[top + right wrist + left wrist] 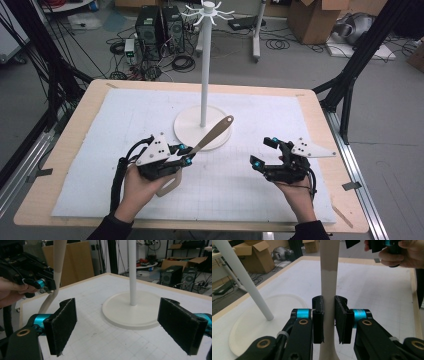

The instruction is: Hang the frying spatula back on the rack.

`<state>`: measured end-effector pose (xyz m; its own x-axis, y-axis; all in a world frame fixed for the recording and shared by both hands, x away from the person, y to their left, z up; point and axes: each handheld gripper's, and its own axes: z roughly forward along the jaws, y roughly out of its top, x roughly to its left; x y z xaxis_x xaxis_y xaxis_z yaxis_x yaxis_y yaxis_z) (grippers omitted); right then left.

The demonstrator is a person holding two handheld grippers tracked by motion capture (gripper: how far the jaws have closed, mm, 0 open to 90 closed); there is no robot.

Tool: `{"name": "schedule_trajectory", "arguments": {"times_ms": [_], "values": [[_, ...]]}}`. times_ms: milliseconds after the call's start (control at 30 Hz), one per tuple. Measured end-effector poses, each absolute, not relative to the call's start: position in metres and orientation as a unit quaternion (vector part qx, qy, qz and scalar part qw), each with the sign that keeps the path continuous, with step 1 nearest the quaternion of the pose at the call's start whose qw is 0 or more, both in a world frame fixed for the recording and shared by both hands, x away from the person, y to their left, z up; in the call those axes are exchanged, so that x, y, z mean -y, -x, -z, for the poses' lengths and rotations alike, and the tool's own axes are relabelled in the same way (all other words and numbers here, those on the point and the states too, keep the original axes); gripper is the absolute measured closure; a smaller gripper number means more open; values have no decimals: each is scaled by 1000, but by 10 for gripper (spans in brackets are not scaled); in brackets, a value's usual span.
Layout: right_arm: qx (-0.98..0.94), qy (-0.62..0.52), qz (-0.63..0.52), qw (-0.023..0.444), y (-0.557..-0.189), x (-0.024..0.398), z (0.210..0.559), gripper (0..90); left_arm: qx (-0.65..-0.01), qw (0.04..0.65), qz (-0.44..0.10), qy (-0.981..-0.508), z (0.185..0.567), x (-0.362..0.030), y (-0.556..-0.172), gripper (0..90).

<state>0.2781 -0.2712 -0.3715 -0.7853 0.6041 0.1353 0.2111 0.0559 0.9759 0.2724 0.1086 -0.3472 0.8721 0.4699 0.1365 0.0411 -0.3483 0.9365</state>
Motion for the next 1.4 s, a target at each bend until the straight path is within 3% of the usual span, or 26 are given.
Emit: {"name": "schedule_trajectory", "arguments": {"times_ms": [433, 800, 1233, 1400], "values": [[-704, -263, -646, 133, -274, 233, 349, 174, -163, 557, -196, -790, 347, -102, -272, 776], [-699, -256, -657, 114, -275, 179, 331, 352, -170, 574, -197, -776, 344, -97, -270, 776], [-673, -289, -674, 95, -282, 157, 326, 533, -179, 578, -214, -767, 343, -91, -268, 775], [-673, -300, -671, 91, -283, 154, 326, 665, -179, 583, -219, -761, 341, -87, -268, 775]]}}
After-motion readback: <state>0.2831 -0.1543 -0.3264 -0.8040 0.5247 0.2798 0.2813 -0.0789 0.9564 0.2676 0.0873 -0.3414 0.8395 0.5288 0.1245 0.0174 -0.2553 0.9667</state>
